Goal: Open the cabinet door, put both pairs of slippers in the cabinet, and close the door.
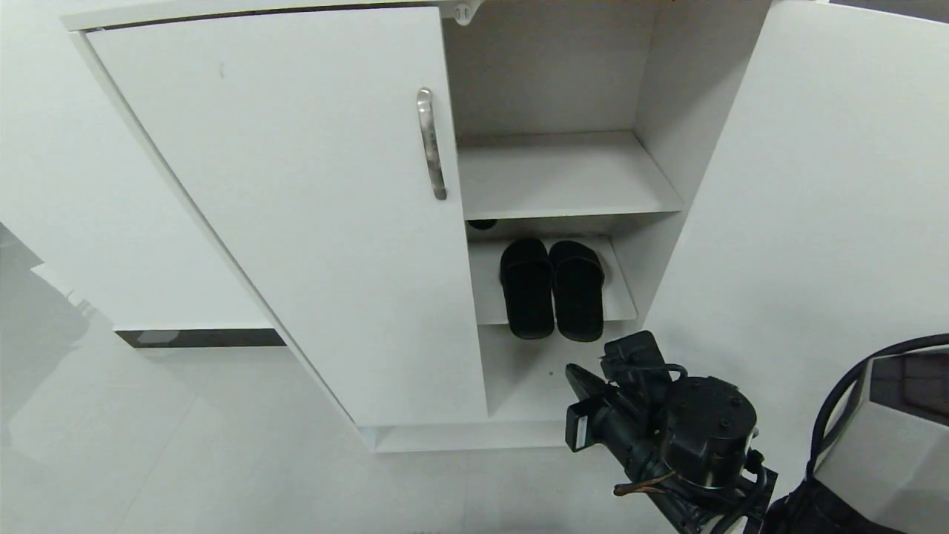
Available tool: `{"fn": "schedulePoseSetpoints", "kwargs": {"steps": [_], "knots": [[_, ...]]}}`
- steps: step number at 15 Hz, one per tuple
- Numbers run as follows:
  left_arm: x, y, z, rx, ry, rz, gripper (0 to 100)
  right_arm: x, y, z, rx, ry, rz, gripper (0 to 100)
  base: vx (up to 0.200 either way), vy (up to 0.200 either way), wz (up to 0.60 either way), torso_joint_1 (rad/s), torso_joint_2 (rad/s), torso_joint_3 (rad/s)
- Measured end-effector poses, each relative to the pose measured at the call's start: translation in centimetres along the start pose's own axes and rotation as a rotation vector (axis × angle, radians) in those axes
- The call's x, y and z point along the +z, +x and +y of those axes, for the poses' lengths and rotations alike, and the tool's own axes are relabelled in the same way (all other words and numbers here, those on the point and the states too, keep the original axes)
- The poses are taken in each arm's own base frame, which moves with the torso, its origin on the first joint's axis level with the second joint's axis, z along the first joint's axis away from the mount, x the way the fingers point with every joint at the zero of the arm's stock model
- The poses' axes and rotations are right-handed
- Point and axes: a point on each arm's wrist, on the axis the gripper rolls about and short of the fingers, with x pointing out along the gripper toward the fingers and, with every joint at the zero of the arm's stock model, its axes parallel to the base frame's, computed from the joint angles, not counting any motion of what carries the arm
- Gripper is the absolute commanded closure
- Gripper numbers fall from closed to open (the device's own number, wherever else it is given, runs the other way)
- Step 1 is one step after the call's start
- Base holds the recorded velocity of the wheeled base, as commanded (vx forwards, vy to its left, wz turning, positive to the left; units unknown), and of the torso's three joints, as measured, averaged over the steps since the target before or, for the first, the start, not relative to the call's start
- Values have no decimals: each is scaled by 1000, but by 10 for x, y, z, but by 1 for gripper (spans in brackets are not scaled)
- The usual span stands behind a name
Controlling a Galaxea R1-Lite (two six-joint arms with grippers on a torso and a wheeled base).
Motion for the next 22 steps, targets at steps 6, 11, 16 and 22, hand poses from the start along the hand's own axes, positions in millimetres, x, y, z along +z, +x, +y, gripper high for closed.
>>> {"fn": "schedulePoseSetpoints", "kwargs": {"steps": [6, 11, 16, 22], "knots": [[0, 0, 0, 0, 0, 0, 100, 9, -19, 10, 47, -16, 48, 0, 0, 0, 0, 0, 0, 0], [0, 0, 0, 1, -1, 1, 100, 11, -21, 11, 51, -3, 39, 0, 0, 0, 0, 2, 1, 121], [0, 0, 0, -2, -1, 3, 100, 11, -21, 10, 50, -3, 39, 0, 0, 0, 0, 1, 1, 204], [0, 0, 0, 0, 0, 1, 100, 12, -21, 10, 47, 3, 36, 0, 0, 0, 0, 1, 3, 193]]}}
